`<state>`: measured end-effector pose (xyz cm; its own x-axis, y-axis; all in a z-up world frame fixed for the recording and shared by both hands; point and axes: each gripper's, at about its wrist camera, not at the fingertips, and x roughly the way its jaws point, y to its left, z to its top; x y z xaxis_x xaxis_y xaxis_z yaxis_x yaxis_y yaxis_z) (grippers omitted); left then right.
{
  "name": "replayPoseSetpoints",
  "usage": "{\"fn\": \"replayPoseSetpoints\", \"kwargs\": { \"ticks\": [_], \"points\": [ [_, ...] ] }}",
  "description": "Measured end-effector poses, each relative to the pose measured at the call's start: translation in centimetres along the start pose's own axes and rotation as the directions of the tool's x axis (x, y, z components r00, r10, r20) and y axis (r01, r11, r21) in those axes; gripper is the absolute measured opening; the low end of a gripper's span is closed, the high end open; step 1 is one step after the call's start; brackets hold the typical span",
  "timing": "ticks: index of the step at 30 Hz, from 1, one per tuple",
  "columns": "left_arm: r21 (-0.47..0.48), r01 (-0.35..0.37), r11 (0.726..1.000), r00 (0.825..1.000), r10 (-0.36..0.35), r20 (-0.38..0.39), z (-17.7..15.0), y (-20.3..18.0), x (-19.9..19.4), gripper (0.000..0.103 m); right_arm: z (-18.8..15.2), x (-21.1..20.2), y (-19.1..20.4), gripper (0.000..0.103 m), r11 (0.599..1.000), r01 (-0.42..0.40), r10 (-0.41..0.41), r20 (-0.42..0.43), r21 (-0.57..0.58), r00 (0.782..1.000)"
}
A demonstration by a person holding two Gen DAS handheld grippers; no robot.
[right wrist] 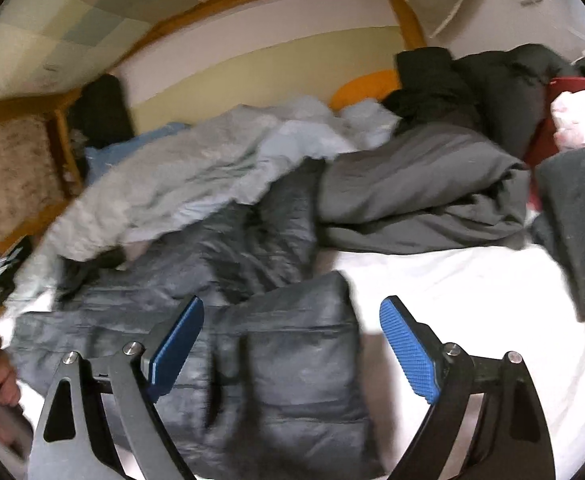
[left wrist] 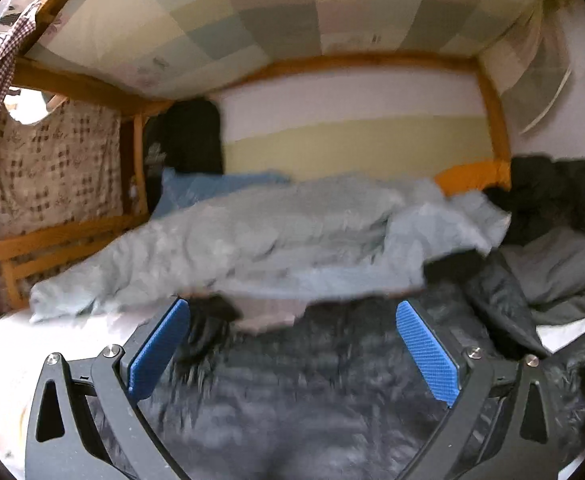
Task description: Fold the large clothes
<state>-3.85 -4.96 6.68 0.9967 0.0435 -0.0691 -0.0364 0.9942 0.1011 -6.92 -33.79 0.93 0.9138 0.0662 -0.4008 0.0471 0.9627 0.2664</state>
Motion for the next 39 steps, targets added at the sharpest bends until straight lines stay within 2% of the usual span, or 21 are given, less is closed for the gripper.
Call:
{"fn": "replayPoseSetpoints", "kwargs": {
  "ticks": [1, 2, 3, 6, 7, 8, 9, 11, 16, 18, 20, 22, 23, 25, 27, 29, 31, 34, 35, 37, 39],
  "points": [
    [0.011, 0.003, 1.0, 1.0, -0.003, 0.031, -0.1, 0.6, 0.4, 0.103, -0.1, 0.1, 0.2, 0.091, 0.999, -0.041, 0.041, -0.006, 0.002, 0.999],
    [0.026, -0.012, 1.0, 1.0, 0.012, 0.02, -0.2, 1.1, 1.2, 0.103, -0.3, 0.3, 0.4, 0.091, 0.998, -0.057, 0.057, -0.011, 0.003, 0.998],
    [0.031, -0.028, 0.999, 1.0, 0.029, -0.007, -0.1, 1.6, 2.1, 0.103, -0.5, 0.6, 0.8, 0.091, 0.999, -0.054, 0.054, -0.016, 0.0, 0.998],
    [-0.015, 0.021, 1.0, 0.997, -0.022, -0.071, -1.0, 3.2, 3.7, 0.103, -1.0, 1.3, 1.7, 0.091, 0.999, -0.034, 0.033, -0.035, -0.022, 0.999],
    [-0.019, 0.029, 0.999, 0.996, -0.031, -0.085, -1.6, 3.6, 3.8, 0.103, -1.1, 1.2, 1.8, 0.087, 0.999, -0.034, 0.033, -0.031, -0.033, 0.999],
    [-0.017, 0.034, 0.999, 0.995, -0.035, -0.095, -2.2, 3.8, 3.9, 0.103, -0.9, 0.8, 2.2, 0.074, 0.998, -0.037, 0.036, -0.019, -0.058, 0.999],
    [-0.013, 0.04, 0.999, 0.994, -0.041, -0.104, -3.0, 4.1, 4.0, 0.103, -0.7, 0.4, 2.4, 0.068, 0.996, -0.042, 0.041, -0.011, -0.076, 0.999],
    [-0.007, 0.056, 0.998, 0.991, -0.057, -0.124, -4.6, 4.4, 4.1, 0.103, -0.1, -0.5, 2.9, 0.062, 0.993, -0.034, 0.037, 0.024, -0.117, 0.999],
    [-0.017, 0.05, 0.999, 0.973, -0.053, -0.226, -7.8, 4.8, 6.5, 0.103, 2.7, -0.7, 3.4, 0.06, 0.989, 0.044, -0.038, 0.044, -0.143, 0.998],
    [0.007, -0.013, 1.0, 0.962, 0.015, -0.274, -7.9, 4.6, 7.5, 0.103, 4.2, -0.2, 3.6, 0.06, 0.98, 0.093, -0.083, 0.061, -0.178, 0.995],
    [0.025, 0.005, 1.0, 0.95, 0.003, -0.311, -8.3, 4.1, 8.2, 0.103, 6.0, 0.3, 4.0, 0.06, 0.949, 0.205, -0.177, 0.132, -0.241, 0.975],
    [0.023, 0.007, 1.0, 0.943, 0.001, -0.333, -8.7, 4.1, 8.6, 0.103, 7.8, 0.6, 3.7, 0.06, 0.941, 0.251, -0.215, 0.169, -0.229, 0.962],
    [0.018, 0.009, 1.0, 0.937, -0.003, -0.35, -8.9, 4.2, 8.9, 0.103, 8.9, 0.8, 3.3, 0.06, 0.948, 0.244, -0.213, 0.161, -0.205, 0.964],
    [-0.01, 0.043, 0.999, 0.915, -0.043, -0.401, -9.5, 4.5, 9.8, 0.103, 11.0, 1.6, 2.8, 0.06, 0.959, 0.23, -0.211, 0.125, -0.165, 0.97],
    [-0.034, 0.041, 0.999, 0.899, -0.052, -0.436, -9.9, 4.8, 10.5, 0.103, 12.9, 2.8, 2.9, 0.06, 0.967, 0.205, -0.193, 0.087, -0.149, 0.977],
    [-0.05, 0.049, 0.998, 0.898, -0.066, -0.436, -9.9, 5.1, 10.3, 0.103, 14.4, 5.4, 3.5, 0.06, 0.981, 0.111, -0.112, 0.0, -0.161, 0.994],
    [-0.041, 0.045, 0.998, 0.899, -0.058, -0.434, -9.9, 4.9, 10.2, 0.103, 14.7, 8.6, 4.2, 0.058, 0.983, 0.055, -0.073, -0.098, -0.175, 0.993],
    [-0.023, 0.034, 0.999, 0.903, -0.04, -0.428, -9.8, 4.5, 10.0, 0.103, 13.8, 14.9, 5.9, 0.046, 0.972, 0.008, -0.076, -0.281, -0.236, 0.957],
    [-0.019, 0.02, 1.0, 0.905, -0.026, -0.424, -9.8, 4.5, 9.9, 0.103, 13.3, 16.4, 6.4, 0.042, 0.966, -0.009, -0.078, -0.321, -0.26, 0.944],
    [-0.016, -0.014, 1.0, 0.911, 0.006, -0.412, -9.7, 4.7, 9.7, 0.103, 11.8, 18.7, 7.5, 0.041, 0.953, -0.022, -0.094, -0.367, -0.302, 0.926],
    [-0.026, -0.005, 1.0, 0.912, -0.006, -0.411, -9.7, 5.0, 9.7, 0.103, 10.7, 20.7, 7.9, 0.04, 0.947, -0.043, -0.101, -0.419, -0.32, 0.902]
  ]
}}
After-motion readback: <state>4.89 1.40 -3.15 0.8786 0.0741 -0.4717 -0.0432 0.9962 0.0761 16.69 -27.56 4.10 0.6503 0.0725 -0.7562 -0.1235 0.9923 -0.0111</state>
